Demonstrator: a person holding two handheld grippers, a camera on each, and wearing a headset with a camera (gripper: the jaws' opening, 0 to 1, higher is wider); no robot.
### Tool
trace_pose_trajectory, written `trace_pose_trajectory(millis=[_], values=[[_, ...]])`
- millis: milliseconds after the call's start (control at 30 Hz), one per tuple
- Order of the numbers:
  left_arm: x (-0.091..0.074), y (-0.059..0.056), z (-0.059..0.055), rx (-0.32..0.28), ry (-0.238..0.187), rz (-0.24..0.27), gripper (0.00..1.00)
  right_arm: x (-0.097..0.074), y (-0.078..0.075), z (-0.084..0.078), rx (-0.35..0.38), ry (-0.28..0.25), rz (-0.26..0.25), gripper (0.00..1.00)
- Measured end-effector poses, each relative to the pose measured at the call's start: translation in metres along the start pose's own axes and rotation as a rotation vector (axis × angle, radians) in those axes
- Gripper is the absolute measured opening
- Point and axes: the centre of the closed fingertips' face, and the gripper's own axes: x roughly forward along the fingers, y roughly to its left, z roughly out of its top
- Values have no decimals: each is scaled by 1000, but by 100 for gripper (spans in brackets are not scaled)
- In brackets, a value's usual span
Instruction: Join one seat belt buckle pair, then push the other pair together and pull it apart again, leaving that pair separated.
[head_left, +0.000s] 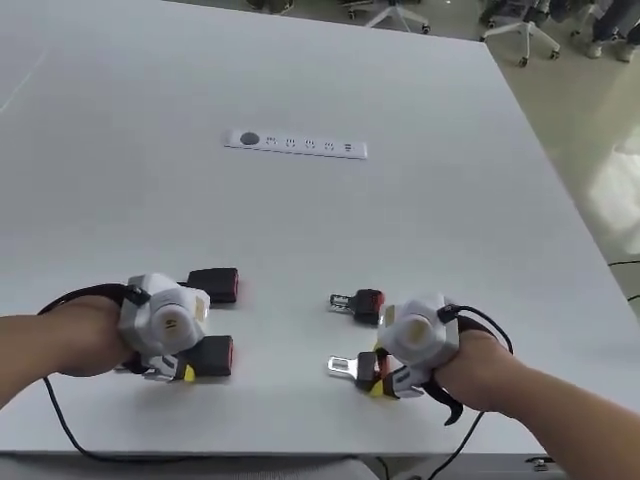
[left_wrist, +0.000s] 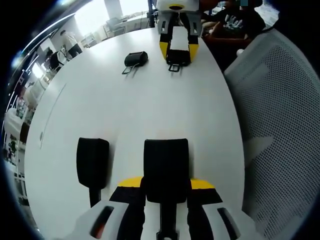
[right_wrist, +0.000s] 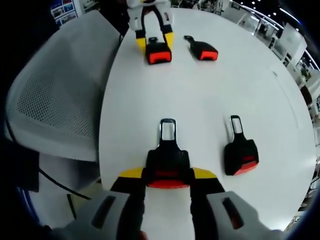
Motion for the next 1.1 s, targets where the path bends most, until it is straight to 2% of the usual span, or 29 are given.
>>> trace_pose_trajectory(millis=[167,267,600,1100], values=[[-2,-1,2,-10,-2,2,33,7,4,18,-12,-18,1,35],[-2,-1,2,-12,-1,3,33,12,4,31,36,-71,1,35],[-3,-1,3,-17,-1,4,33,23,12,61,-5,-89,4,35],[-1,-1,2,-8,1,-1,33,41,11,107,-26,-116,9,35]])
